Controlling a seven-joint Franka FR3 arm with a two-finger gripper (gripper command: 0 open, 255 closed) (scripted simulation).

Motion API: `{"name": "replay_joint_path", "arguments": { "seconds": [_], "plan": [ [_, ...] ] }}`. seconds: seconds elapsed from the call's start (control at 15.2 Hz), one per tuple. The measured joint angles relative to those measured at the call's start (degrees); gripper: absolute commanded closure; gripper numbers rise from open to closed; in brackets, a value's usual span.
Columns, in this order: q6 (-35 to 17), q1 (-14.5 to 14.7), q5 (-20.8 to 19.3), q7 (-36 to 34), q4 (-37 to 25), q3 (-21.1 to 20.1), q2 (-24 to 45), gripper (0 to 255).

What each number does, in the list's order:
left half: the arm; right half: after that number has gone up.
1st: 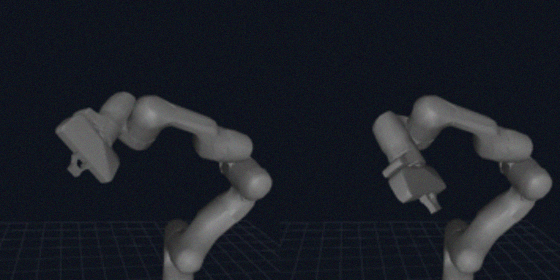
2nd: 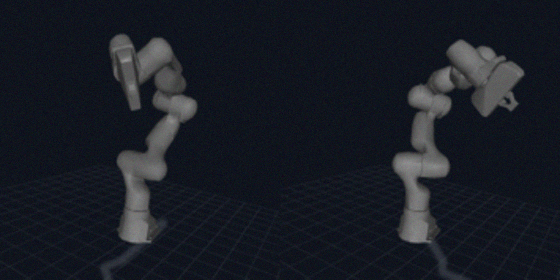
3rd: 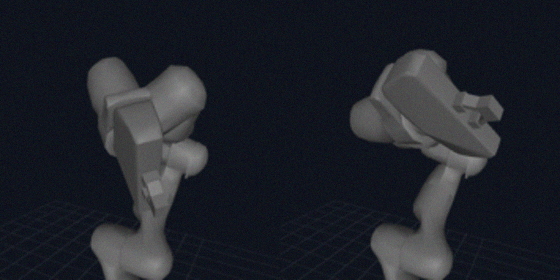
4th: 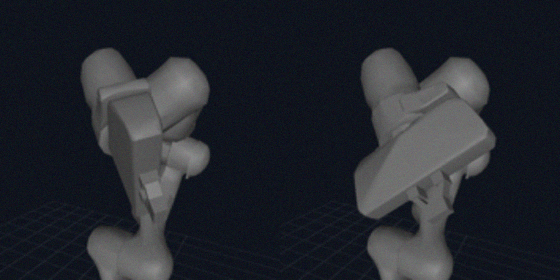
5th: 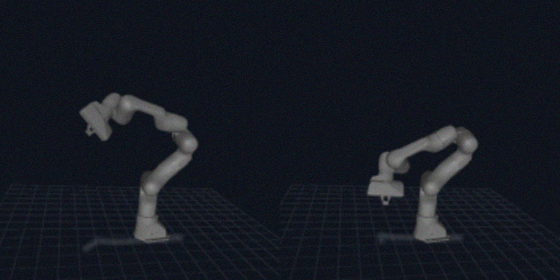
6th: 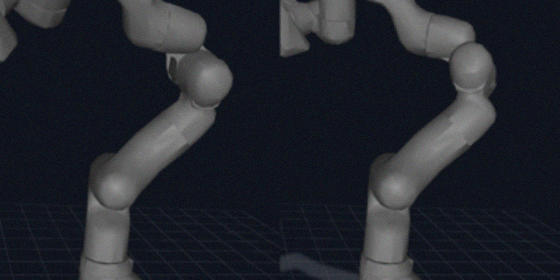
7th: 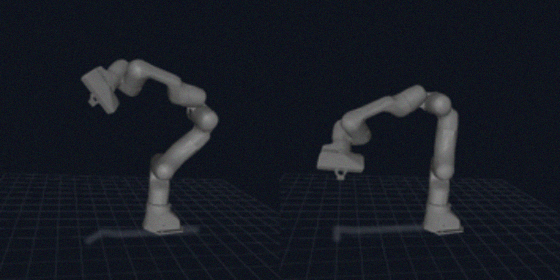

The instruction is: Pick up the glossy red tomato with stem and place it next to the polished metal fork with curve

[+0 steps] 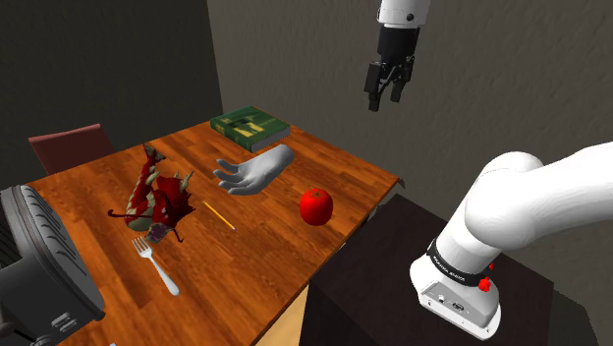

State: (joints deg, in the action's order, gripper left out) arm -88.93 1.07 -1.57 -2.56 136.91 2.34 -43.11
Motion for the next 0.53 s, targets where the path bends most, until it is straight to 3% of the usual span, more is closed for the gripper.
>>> {"name": "replay_joint_path", "arguments": {
  "seconds": [0.2,0.53],
  "plan": [
    [-2.27,0.03,0.28,-0.81,1.86,-0.41,0.52,0],
    [-11.98,0.52,1.74,-4.54,7.17,-2.58,5.19,0]
  ]
}}
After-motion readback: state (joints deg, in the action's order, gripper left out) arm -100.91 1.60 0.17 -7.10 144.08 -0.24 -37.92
